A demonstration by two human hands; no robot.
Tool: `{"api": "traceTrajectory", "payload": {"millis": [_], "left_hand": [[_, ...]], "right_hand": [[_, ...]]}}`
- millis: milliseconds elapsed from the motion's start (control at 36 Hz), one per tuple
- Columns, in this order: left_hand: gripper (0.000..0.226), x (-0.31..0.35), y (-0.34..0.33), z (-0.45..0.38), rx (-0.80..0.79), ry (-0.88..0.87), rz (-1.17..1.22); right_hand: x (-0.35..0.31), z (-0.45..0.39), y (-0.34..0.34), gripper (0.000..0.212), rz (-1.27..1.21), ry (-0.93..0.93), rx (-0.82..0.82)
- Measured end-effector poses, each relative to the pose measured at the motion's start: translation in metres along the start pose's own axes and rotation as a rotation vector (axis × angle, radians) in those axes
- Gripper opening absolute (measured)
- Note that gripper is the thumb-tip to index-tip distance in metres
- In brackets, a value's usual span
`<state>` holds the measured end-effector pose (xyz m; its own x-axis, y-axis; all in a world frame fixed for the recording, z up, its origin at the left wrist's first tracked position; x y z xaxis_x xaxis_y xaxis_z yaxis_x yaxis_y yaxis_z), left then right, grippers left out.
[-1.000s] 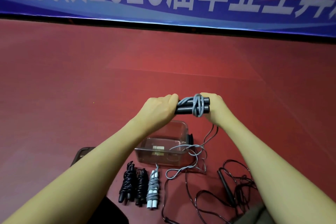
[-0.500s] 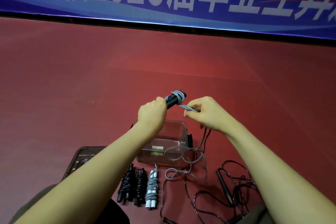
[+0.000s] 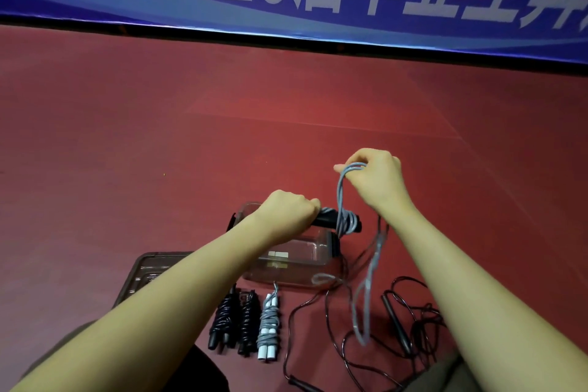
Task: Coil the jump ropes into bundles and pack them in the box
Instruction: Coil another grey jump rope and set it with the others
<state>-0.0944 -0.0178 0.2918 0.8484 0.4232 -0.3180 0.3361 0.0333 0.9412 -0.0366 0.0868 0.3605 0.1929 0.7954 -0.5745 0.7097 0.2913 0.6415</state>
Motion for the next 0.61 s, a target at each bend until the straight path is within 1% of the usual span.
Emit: {"api": "traceTrajectory", "payload": {"millis": [56,111,167,306,361,389,417,472,556,583,611], "left_hand": [[0.011,0.004,0.004,0.001,0.033,-0.066,0.015],[0.002,0.008,0.018,0.005,0.166,-0.17,0.084],[0.008,0.006,0.034,0.012,0.319,-0.246,0.168],[0.011,-0.003,0.064,0.019,0.58,-0.29,0.322],[0.005,-0.009,0.077,0.022,0.658,-0.248,0.314],[0.007,-0.013,0.081,0.023,0.681,-0.215,0.307],[0.01,-0.016,0.084,0.024,0.698,-0.184,0.305],[0.013,-0.021,0.087,0.023,0.679,-0.13,0.363],[0.013,-0.026,0.089,0.018,0.644,-0.021,0.442],[0.013,-0.028,0.09,0.016,0.615,0.033,0.458],[0.014,-0.031,0.089,0.011,0.544,0.106,0.474]], "right_hand": [[0.009,0.0,-0.002,0.023,0.038,-0.043,-0.039],[0.015,0.0,-0.002,0.025,0.048,-0.068,-0.067],[0.018,0.001,0.002,0.027,0.042,-0.088,-0.067],[0.031,0.008,0.005,0.033,-0.007,-0.138,-0.081],[0.031,0.011,0.003,0.037,-0.012,-0.137,-0.09],[0.033,0.012,0.0,0.036,-0.033,-0.145,-0.103],[0.033,0.013,-0.004,0.03,-0.071,-0.149,-0.125],[0.031,0.015,-0.015,0.009,-0.071,-0.133,-0.211],[0.018,0.019,-0.028,0.018,-0.046,-0.111,-0.306],[0.012,0.022,-0.032,0.024,-0.04,-0.094,-0.338],[0.007,0.025,-0.035,0.029,-0.04,-0.085,-0.373]]}}
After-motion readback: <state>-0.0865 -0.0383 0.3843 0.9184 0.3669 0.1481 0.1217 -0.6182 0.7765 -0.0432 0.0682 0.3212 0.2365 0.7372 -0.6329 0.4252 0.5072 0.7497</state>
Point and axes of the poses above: each hand's wrist, its own z-axis away from the middle knuckle, its own y-axis out of the back of the hand, x = y × z, the point moved 10 cm from there along -z, towards the middle knuckle, and after that the axes turned 14 degrees about y, right-handed, at the moved point
